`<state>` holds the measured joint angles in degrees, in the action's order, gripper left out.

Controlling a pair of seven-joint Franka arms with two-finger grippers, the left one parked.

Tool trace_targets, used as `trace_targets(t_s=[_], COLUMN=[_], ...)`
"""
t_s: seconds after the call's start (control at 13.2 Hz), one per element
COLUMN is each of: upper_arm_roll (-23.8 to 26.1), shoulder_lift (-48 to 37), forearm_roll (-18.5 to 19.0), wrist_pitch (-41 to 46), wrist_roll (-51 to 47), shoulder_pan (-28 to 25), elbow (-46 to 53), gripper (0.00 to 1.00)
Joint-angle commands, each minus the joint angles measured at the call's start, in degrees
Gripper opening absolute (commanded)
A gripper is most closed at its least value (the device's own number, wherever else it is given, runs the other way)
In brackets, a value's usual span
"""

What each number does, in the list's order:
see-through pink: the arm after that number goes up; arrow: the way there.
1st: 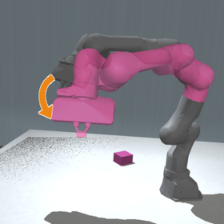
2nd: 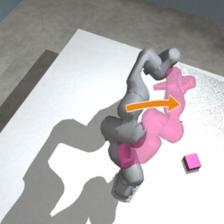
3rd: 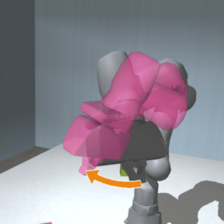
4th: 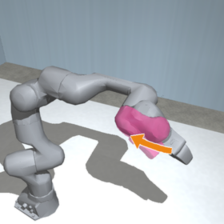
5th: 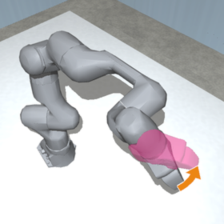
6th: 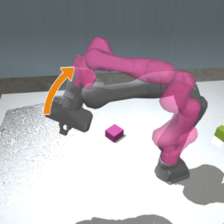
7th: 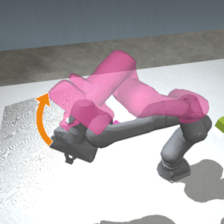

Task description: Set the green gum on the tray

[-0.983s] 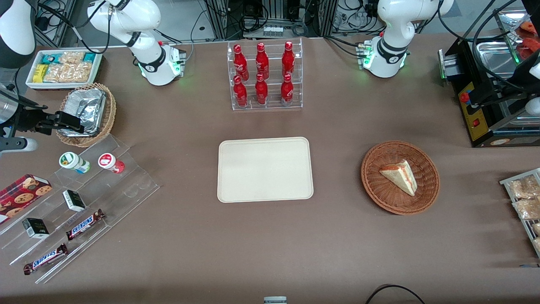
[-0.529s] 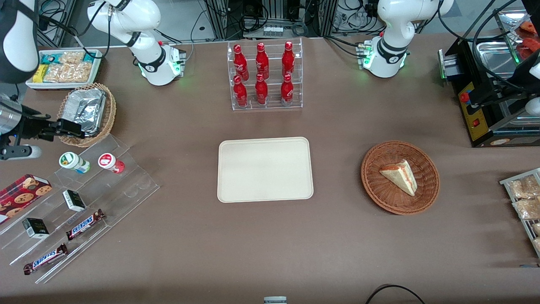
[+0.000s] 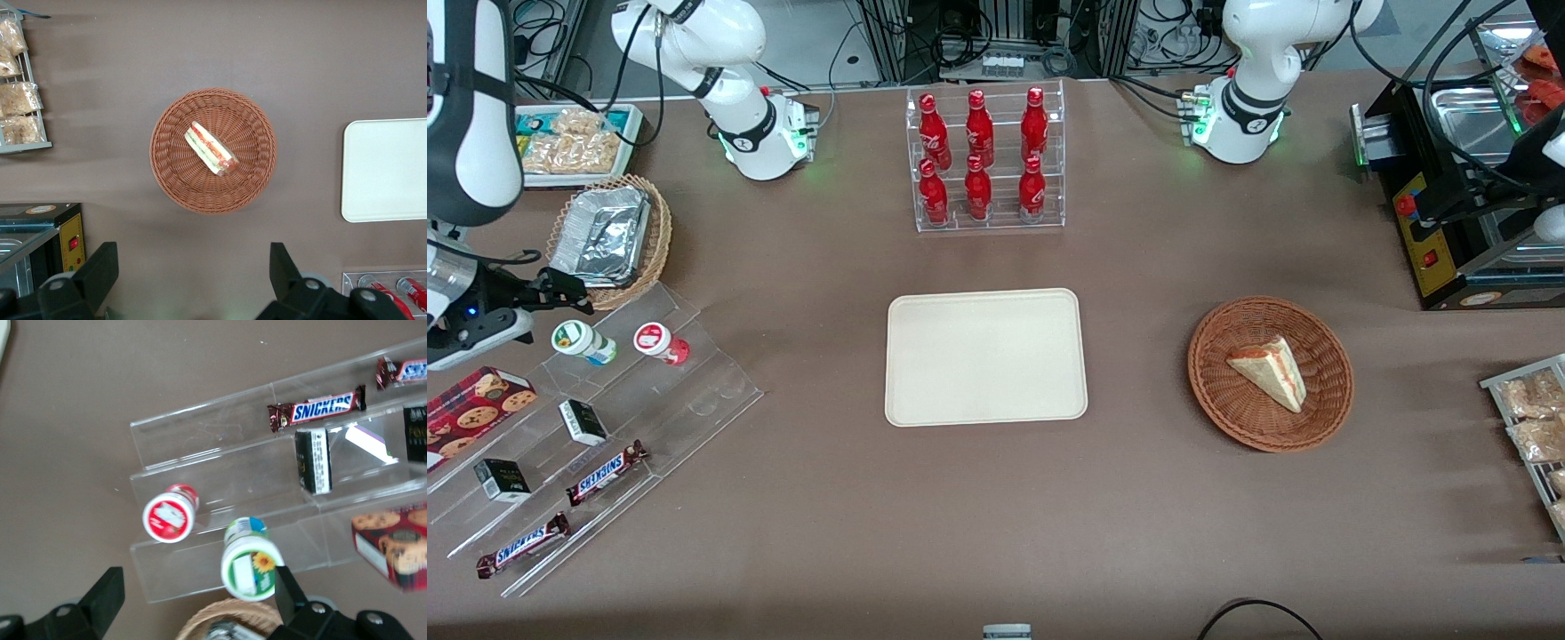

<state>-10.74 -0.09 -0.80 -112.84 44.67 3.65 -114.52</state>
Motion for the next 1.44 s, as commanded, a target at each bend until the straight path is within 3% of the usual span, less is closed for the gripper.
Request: trace_targets(t_s=[0.0, 0.68, 1.21, 1.29, 1.36], upper_arm_roll=[-1.9, -5.2, -5.1, -5.1, -5.1], shoulder_lift=[-1.9, -1.8, -0.6, -0.5, -0.5], forearm_roll=[0.8, -2.1, -2.1, -2.1, -2.1], wrist_pitch=[-5.6, -17.7, -19.3, -19.4, -19.5], wrist_roll=[8.3, 12.4, 12.4, 12.4, 12.4], shoulder_pan=[0.0, 0.0, 0.0, 0.0, 0.0], elbow=[-4.6, -13.4, -13.5, -13.5, -13.4], gripper=[1.00, 1.00, 0.98, 0.93, 0.71])
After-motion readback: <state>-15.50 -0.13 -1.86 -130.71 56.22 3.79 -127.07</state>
